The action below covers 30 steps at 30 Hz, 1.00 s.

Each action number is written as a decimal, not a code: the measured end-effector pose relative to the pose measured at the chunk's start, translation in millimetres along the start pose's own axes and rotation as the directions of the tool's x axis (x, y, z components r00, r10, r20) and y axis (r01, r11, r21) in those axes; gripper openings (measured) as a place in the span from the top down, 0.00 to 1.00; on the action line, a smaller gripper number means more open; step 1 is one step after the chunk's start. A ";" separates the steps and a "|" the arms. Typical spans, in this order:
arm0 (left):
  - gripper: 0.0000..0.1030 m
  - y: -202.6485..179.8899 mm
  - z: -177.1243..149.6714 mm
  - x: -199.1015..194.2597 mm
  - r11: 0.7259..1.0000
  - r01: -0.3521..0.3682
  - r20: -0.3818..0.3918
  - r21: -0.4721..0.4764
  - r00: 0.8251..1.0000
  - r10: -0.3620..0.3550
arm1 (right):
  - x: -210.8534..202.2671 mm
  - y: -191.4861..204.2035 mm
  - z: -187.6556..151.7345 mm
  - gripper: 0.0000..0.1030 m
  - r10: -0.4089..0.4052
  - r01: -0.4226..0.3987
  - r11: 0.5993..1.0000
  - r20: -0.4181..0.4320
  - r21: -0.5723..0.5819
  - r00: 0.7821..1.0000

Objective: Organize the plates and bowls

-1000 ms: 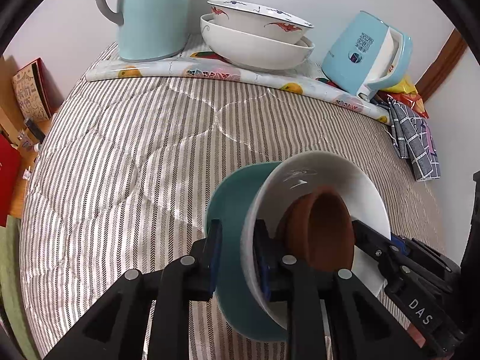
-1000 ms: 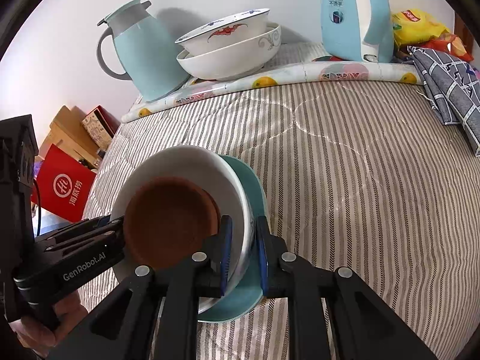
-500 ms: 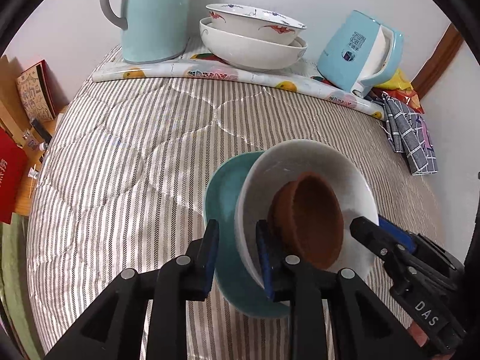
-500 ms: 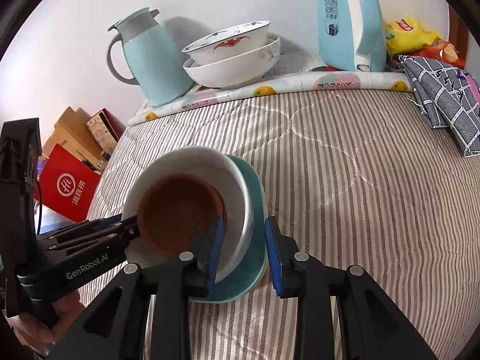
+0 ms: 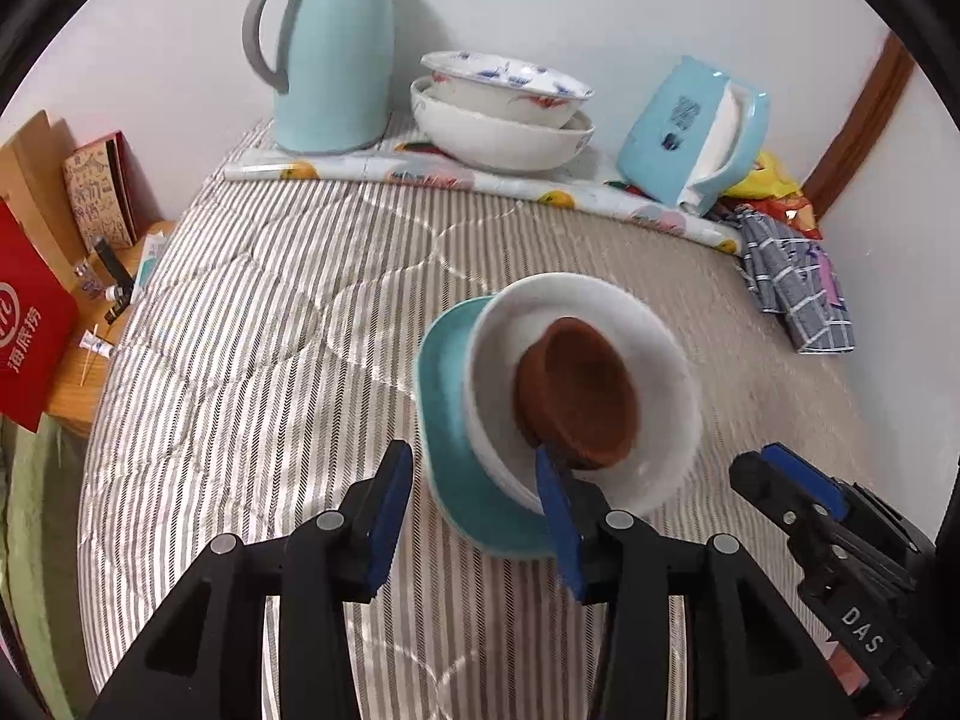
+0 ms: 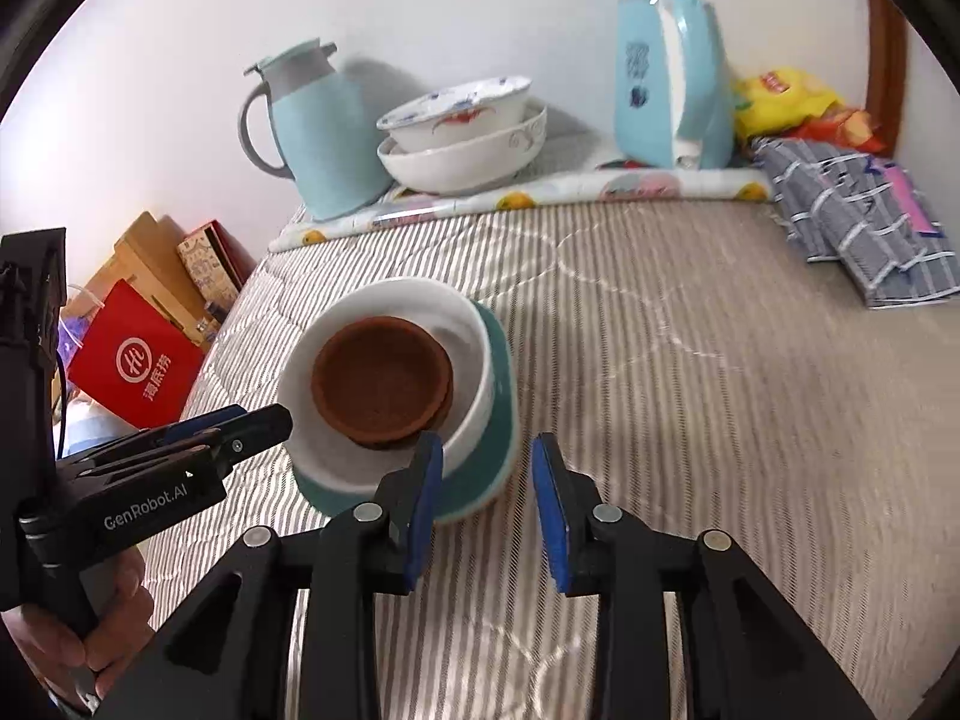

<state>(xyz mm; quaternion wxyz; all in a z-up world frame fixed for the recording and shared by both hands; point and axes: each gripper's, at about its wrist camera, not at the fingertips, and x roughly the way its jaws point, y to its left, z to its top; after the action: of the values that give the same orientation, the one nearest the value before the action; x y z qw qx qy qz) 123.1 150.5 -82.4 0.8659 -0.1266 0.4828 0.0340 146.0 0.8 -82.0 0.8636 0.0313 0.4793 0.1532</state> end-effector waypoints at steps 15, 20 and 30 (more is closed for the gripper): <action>0.46 -60.0 -43.6 -67.7 0.999 0.023 0.142 0.045 0.989 -0.029 | -118.0 -25.8 -41.8 0.36 -0.202 0.202 0.979 0.152 0.011 0.968; 0.29 -83.6 -62.3 -93.3 0.997 0.013 0.205 0.076 0.978 -0.029 | -148.2 -36.7 -58.7 0.27 -0.190 0.185 0.982 0.186 0.046 0.964; 0.16 -107.6 -81.6 -123.6 0.996 -0.003 0.252 0.092 0.967 -0.020 | -179.8 -40.9 -87.9 0.19 -0.255 0.249 0.967 0.212 0.056 0.944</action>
<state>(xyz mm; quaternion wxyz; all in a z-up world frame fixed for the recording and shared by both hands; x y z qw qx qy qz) 9.4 33.9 1.1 0.9254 -0.0836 0.3690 0.0241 -6.7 -99.3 9.6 0.9227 -0.0013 0.3843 0.0305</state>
